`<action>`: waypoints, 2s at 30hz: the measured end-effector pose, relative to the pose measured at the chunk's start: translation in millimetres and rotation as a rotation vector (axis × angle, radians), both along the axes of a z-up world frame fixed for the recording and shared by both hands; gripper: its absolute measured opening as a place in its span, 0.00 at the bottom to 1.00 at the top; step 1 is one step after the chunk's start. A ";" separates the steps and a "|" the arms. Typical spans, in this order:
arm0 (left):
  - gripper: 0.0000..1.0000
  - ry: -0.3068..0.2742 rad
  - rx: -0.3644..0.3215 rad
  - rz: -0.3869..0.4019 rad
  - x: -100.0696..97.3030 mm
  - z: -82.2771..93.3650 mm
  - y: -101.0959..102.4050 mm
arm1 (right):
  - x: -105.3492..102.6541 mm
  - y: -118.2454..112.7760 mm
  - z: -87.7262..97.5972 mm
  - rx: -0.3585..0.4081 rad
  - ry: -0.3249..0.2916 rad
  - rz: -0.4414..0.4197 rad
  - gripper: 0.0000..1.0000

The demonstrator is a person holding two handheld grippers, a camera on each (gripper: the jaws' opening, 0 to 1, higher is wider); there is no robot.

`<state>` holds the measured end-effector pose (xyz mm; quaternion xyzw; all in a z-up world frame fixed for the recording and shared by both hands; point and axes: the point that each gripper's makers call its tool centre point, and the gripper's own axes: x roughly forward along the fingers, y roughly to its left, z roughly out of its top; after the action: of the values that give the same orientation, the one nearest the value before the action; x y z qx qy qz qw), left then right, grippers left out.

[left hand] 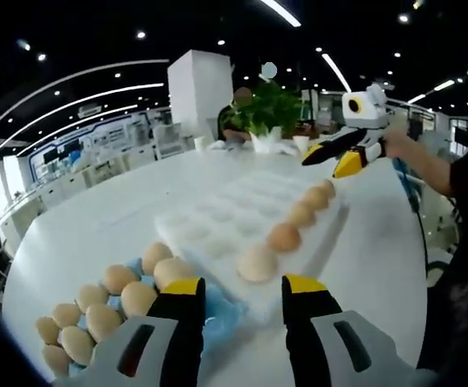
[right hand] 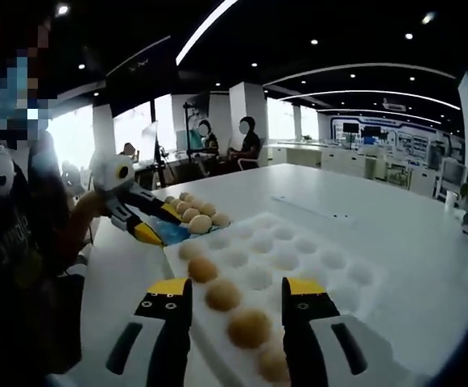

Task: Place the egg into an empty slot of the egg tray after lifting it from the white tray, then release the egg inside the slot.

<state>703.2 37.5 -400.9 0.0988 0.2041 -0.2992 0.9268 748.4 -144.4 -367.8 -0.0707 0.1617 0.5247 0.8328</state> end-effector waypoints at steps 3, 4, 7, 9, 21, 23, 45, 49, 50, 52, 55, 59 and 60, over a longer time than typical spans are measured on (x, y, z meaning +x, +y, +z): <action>0.38 0.000 -0.002 -0.007 -0.4 0.4 -1.8 | 0.2 -6.4 -1.7 -0.010 -0.001 -0.010 0.47; 0.39 0.000 -0.003 -0.009 -0.6 0.4 -2.4 | 0.2 -8.1 -2.2 -0.012 -0.002 -0.012 0.47; 0.39 0.000 -0.006 -0.012 -0.9 0.7 -4.7 | 0.5 -14.0 -5.5 -0.019 0.004 -0.019 0.47; 0.39 0.001 -0.008 -0.012 -0.9 0.6 -5.6 | 1.5 -18.2 -8.7 -0.027 0.006 -0.028 0.47; 0.40 0.016 -0.043 -0.027 -6.9 0.5 -9.2 | 9.6 -39.5 -27.0 -0.046 0.037 -0.061 0.47; 0.41 0.016 -0.041 -0.026 -7.4 0.3 -8.6 | 10.6 -40.9 -28.1 -0.044 0.041 -0.065 0.47; 0.39 0.034 -0.058 -0.066 19.0 -16.0 -27.2 | 8.0 -47.4 -26.6 -0.034 0.035 -0.069 0.47; 0.38 0.039 -0.036 -0.066 24.9 -23.2 -28.9 | 7.9 -46.0 -27.0 -0.034 0.033 -0.063 0.47; 0.38 0.045 -0.030 -0.065 25.8 -25.9 -28.9 | 6.9 -44.2 -27.0 -0.034 0.032 -0.063 0.47; 0.35 0.040 -0.050 -0.069 28.1 -24.3 -30.5 | 6.1 -41.4 -26.1 -0.032 0.029 -0.060 0.47; 0.26 0.025 -0.046 -0.079 27.8 -23.6 -33.7 | 4.4 -37.3 -25.2 -0.032 0.026 -0.054 0.47; 0.26 0.012 -0.037 -0.090 26.4 -23.2 -35.0 | 2.8 -31.4 -23.1 -0.034 0.017 -0.044 0.47; 0.26 0.013 -0.039 -0.089 26.3 -23.2 -34.9 | 2.7 -30.9 -23.0 -0.034 0.017 -0.044 0.47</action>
<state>729.5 2.6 -424.1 0.0877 0.1994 -0.3450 0.9130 751.1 -175.3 -390.8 -0.0769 0.1790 0.5042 0.8413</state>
